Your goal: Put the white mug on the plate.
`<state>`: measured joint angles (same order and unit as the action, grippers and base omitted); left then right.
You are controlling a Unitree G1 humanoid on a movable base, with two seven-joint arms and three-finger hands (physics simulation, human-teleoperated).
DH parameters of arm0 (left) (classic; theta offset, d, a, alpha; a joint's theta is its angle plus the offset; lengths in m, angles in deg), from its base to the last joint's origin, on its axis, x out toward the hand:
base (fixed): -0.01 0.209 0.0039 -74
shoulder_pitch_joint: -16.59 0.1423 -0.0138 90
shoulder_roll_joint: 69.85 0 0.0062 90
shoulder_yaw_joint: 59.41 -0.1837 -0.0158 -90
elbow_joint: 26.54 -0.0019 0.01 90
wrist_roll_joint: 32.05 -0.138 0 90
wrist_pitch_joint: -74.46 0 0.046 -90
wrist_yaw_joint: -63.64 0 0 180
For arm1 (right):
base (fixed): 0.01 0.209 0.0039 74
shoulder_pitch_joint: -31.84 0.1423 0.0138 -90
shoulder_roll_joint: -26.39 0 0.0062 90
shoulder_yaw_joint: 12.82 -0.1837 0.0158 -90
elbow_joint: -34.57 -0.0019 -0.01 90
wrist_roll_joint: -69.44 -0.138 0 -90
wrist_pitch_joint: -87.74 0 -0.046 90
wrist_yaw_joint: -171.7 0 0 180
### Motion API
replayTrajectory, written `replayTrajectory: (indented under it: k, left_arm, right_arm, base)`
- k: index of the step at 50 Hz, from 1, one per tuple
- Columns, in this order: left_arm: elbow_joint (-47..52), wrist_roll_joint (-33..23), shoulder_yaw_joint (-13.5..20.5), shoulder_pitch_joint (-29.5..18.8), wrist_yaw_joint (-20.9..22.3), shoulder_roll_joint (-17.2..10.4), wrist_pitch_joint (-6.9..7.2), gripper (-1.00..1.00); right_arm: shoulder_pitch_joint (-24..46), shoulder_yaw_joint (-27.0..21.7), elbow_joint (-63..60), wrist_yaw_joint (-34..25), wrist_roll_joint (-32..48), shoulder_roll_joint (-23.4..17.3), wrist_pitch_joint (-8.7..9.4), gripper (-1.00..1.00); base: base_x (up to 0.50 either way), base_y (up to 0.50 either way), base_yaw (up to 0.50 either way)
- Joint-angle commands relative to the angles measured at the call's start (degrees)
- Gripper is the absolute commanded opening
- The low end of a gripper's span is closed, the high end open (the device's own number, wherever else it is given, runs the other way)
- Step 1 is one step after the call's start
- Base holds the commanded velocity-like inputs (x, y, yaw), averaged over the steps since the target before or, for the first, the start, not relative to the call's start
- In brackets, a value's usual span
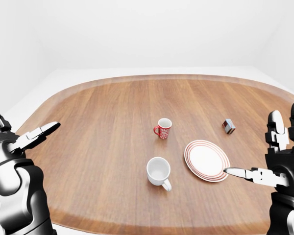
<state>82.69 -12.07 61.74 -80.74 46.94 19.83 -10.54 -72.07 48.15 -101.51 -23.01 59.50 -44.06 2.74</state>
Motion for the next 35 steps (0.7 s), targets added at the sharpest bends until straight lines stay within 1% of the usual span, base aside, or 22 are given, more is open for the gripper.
replayTrajectory:
  k: [1,6,10,11,12,14,18,19,20,21,22,23,24,25,27,29,32,35]
  left_arm:
    - [0.79,0.02,0.23,0.15,-0.05,0.04,0.0,1.0]
    - [0.96,-0.14,0.16,0.18,-0.04,0.12,0.0,1.0]
    - [1.04,-0.39,0.02,0.17,0.02,0.2,0.0,1.0]
    - [0.91,-0.49,-0.05,0.18,0.09,0.26,0.0,1.0]
    - [0.85,-0.54,-0.08,0.17,0.12,0.28,0.0,1.0]
    - [1.05,-0.63,-0.07,0.28,0.19,0.32,0.0,1.0]
    - [1.28,-0.34,0.31,0.23,0.15,0.19,0.0,1.0]
    - [0.89,-0.46,0.19,0.11,0.19,0.21,0.0,1.0]
    - [0.86,-0.45,0.17,0.11,0.18,0.2,0.0,1.0]
    - [0.98,-0.46,0.1,0.14,0.14,0.19,0.0,1.0]
    - [1.06,-0.42,0.14,0.13,0.1,0.18,0.0,1.0]
    - [1.34,-0.31,0.22,0.19,0.05,0.15,0.0,1.0]
    - [1.23,-0.29,0.26,0.16,0.07,0.14,0.0,1.0]
    - [1.11,-0.31,0.22,0.12,0.08,0.16,0.0,1.0]
    - [0.87,-0.48,0.05,0.1,0.13,0.2,0.0,1.0]
    - [0.64,-0.79,-0.21,0.16,0.11,0.36,0.0,1.0]
    - [1.12,-0.52,0.05,0.15,0.03,0.17,0.0,1.0]
    - [0.65,-0.7,-0.1,0.03,0.12,0.26,0.0,1.0]
  right_arm:
    - [0.45,2.03,-0.24,0.15,1.33,-0.5,0.0,1.0]
    - [2.1,4.18,-2.13,0.55,2.78,-1.81,0.0,1.0]
    - [4.96,7.21,-2.71,1.09,6.55,-4.24,0.0,1.0]
    - [7.28,8.97,-2.58,1.07,8.53,-6.09,0.0,1.0]
    - [8.45,9.87,-2.8,1.18,10.08,-6.95,0.0,1.0]
    - [15.08,12.98,-4.15,1.05,13.65,-10.92,0.0,1.0]
    - [23.98,16.31,-0.98,0.45,18.68,-14.46,0.0,1.0]
    - [28.1,18.32,1.16,0.04,21.02,-16.52,0.0,1.0]
    - [28.44,18.39,1.32,-0.34,21.56,-16.4,0.0,1.0]
    - [32.28,20.25,3.89,-1.48,23.61,-18.31,0.0,1.0]
    - [35.1,20.6,5.16,-3.09,23.22,-18.08,0.0,1.0]
    - [36.32,21.13,5.44,-4.4,23.5,-18.24,0.0,1.0]
    - [37.48,22.91,6.12,-5.52,25.77,-19.66,0.0,1.0]
    - [40.17,24.36,7.4,-8.24,26.86,-20.73,0.0,1.0]
    - [42.03,25.77,8.87,-11.53,30.2,-21.47,0.0,1.0]
    - [45.7,26.55,12.74,-15.44,32.45,-21.7,0.0,1.0]
    - [49.88,28.26,20.27,-19.17,37.31,-21.47,0.0,1.0]
    - [52.13,30.22,26.45,-24.19,43.72,-21.09,0.0,1.0]
  base:
    - [0.0,0.0,0.0]
    - [0.0,0.0,0.0]
    - [0.0,0.0,0.0]
    - [0.0,0.0,0.0]
    - [0.0,0.0,0.0]
    - [0.0,0.0,0.0]
    - [0.0,0.0,0.0]
    - [0.0,0.0,0.0]
    - [0.0,0.0,0.0]
    - [0.0,0.0,0.0]
    - [0.0,0.0,0.0]
    - [0.0,0.0,0.0]
    - [0.0,0.0,0.0]
    - [0.0,0.0,0.0]
    - [0.0,0.0,0.0]
    - [0.0,0.0,0.0]
    - [0.0,0.0,0.0]
    - [0.0,0.0,0.0]
